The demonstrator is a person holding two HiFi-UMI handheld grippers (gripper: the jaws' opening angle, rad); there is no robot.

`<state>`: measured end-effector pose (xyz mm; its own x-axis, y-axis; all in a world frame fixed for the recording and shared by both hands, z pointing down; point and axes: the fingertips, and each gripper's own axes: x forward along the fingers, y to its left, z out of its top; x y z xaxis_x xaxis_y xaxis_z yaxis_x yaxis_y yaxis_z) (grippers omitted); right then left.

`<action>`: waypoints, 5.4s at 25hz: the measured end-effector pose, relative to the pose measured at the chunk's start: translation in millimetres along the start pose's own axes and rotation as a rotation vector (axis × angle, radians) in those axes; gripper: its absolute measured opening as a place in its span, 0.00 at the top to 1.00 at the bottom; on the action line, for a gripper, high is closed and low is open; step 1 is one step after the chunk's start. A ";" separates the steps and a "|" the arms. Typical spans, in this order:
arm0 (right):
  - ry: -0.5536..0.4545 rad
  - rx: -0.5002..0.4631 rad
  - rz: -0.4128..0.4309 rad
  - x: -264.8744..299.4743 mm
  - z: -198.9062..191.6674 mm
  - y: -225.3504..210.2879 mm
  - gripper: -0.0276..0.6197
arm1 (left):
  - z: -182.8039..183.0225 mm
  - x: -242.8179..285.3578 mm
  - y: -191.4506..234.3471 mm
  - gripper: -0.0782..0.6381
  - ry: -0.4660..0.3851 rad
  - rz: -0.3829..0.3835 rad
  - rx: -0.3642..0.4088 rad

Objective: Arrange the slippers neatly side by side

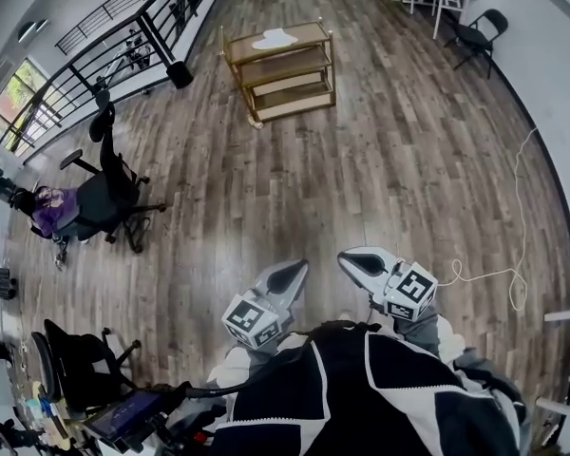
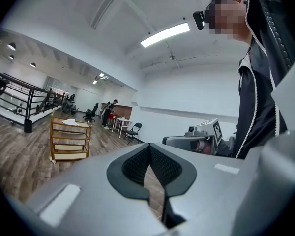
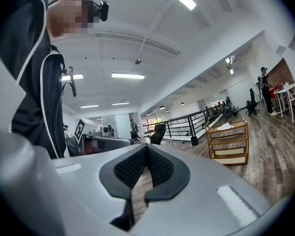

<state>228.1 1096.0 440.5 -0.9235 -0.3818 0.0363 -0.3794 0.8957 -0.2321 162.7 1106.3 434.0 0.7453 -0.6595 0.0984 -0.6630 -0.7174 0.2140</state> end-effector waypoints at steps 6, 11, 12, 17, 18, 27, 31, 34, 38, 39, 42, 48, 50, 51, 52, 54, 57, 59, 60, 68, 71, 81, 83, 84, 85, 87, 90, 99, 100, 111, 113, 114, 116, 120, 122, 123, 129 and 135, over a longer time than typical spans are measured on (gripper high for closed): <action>0.008 0.001 -0.007 12.0 1.7 -32.6 0.95 | 0.2 22.6 27.5 0.87 0.010 0.011 -0.017; 0.019 -0.015 -0.023 46.1 7.4 -56.7 0.95 | 14.0 34.6 62.1 0.87 0.003 -0.012 -0.029; 0.018 -0.021 -0.030 53.2 11.0 -62.8 0.95 | 16.0 38.3 70.9 0.87 -0.003 -0.021 -0.031; 0.009 -0.042 -0.059 98.0 28.5 -93.6 0.95 | 21.1 53.3 136.2 0.87 0.000 -0.046 -0.072; 0.007 -0.048 -0.070 108.4 32.1 -99.7 0.95 | 25.4 55.1 149.1 0.87 -0.001 -0.058 -0.073; -0.030 -0.068 -0.208 193.9 59.4 -155.2 0.95 | 69.6 69.1 255.1 0.87 -0.044 -0.156 0.000; -0.018 -0.065 -0.220 222.6 59.5 -166.8 0.95 | 81.5 74.0 289.2 0.87 -0.061 -0.174 0.010; -0.008 -0.073 -0.211 229.4 63.2 -166.8 0.95 | 86.4 75.3 295.3 0.87 -0.075 -0.176 0.006; -0.004 -0.071 -0.203 245.9 66.5 -180.6 0.95 | 84.7 83.2 310.9 0.87 -0.070 -0.182 -0.012; -0.003 -0.068 -0.200 251.8 67.8 -186.8 0.95 | 84.9 87.2 317.3 0.87 -0.066 -0.184 -0.017; 0.000 -0.061 -0.185 265.9 71.0 -206.0 0.95 | 90.1 99.0 336.8 0.87 -0.074 -0.177 -0.049; -0.020 -0.038 -0.134 290.5 83.2 -261.5 0.95 | 107.4 135.8 387.6 0.87 -0.084 -0.113 -0.060; -0.025 -0.031 -0.118 295.8 89.0 -289.3 0.95 | 111.8 158.5 402.7 0.87 -0.081 -0.095 -0.064; -0.027 -0.028 -0.109 298.0 93.2 -303.6 0.95 | 115.3 170.9 409.7 0.87 -0.080 -0.087 -0.065; -0.027 -0.028 -0.100 299.9 98.2 -318.2 0.95 | 119.7 183.6 416.5 0.87 -0.079 -0.080 -0.064; -0.026 -0.029 -0.079 302.9 111.1 -346.4 0.95 | 130.4 208.9 428.6 0.87 -0.080 -0.067 -0.058; -0.028 -0.026 -0.044 305.6 128.8 -387.1 0.95 | 144.1 244.8 446.5 0.87 -0.083 -0.048 -0.045; -0.020 -0.030 -0.033 305.3 133.2 -414.0 0.95 | 147.9 266.7 457.5 0.87 -0.086 -0.036 -0.051; -0.016 -0.030 -0.029 304.0 133.8 -426.7 0.95 | 147.9 276.9 462.0 0.87 -0.084 -0.030 -0.051; 0.015 0.012 -0.010 290.4 129.0 -505.9 0.95 | 147.7 340.3 492.8 0.87 -0.065 0.015 -0.063; 0.012 0.031 -0.013 285.3 131.0 -526.1 0.95 | 145.4 356.2 498.8 0.87 -0.046 0.019 -0.073; 0.021 0.045 -0.038 310.4 132.2 -569.7 0.95 | 148.3 395.8 540.3 0.87 -0.024 -0.033 -0.088; 0.023 0.047 -0.047 320.1 134.4 -579.6 0.95 | 152.4 404.5 554.0 0.87 -0.024 -0.050 -0.090; 0.026 0.044 -0.051 325.9 135.5 -585.1 0.95 | 154.6 408.6 561.5 0.87 -0.024 -0.061 -0.090; 0.032 0.038 -0.058 332.5 136.2 -591.8 0.95 | 156.5 412.9 569.7 0.87 -0.025 -0.074 -0.090; 0.045 0.028 -0.080 348.6 137.2 -608.2 0.95 | 160.8 421.4 589.0 0.87 -0.028 -0.101 -0.092; 0.034 0.026 -0.093 379.3 147.8 -628.8 0.95 | 174.7 433.3 622.7 0.87 -0.039 -0.130 -0.086; 0.018 0.002 -0.115 476.9 187.0 -682.4 0.95 | 211.9 444.0 732.4 0.87 -0.063 -0.182 -0.090; 0.021 -0.003 -0.118 488.2 187.3 -688.2 0.95 | 213.2 443.3 744.9 0.87 -0.066 -0.182 -0.087; 0.045 -0.002 -0.110 554.7 189.1 -736.2 0.95 | 214.1 469.2 805.5 0.87 -0.030 -0.228 -0.009; 0.037 0.005 -0.087 561.9 190.3 -744.5 0.95 | 212.4 475.7 814.4 0.87 -0.027 -0.226 -0.018; 0.033 0.007 -0.077 566.1 191.8 -750.5 0.95 | 212.7 479.9 819.8 0.87 -0.026 -0.221 -0.025; 0.035 0.007 -0.063 575.1 193.4 -769.1 0.95 | 213.0 492.5 833.0 0.87 -0.023 -0.204 -0.036; 0.051 0.012 -0.037 592.4 195.2 -816.5 0.95 | 215.5 527.1 862.0 0.87 -0.017 -0.169 -0.041; 0.050 0.013 -0.006 600.8 201.0 -841.8 0.95 | 221.9 546.3 879.0 0.87 -0.023 -0.141 -0.039; 0.054 0.012 0.009 604.7 204.2 -856.8 0.95 | 226.0 557.7 887.9 0.87 -0.027 -0.125 -0.039; 0.063 -0.019 0.086 619.0 235.9 -955.2 0.95 | 247.9 640.8 935.7 0.87 -0.042 -0.053 -0.056; 0.070 -0.028 0.131 623.2 253.3 -991.8 0.95 | 265.8 679.5 951.5 0.87 -0.049 -0.029 -0.025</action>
<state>43.0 -88.0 447.1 -0.9664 -0.2456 0.0755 -0.2562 0.9430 -0.2125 19.5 -84.1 446.2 0.7594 -0.6492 0.0439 -0.6388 -0.7310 0.2400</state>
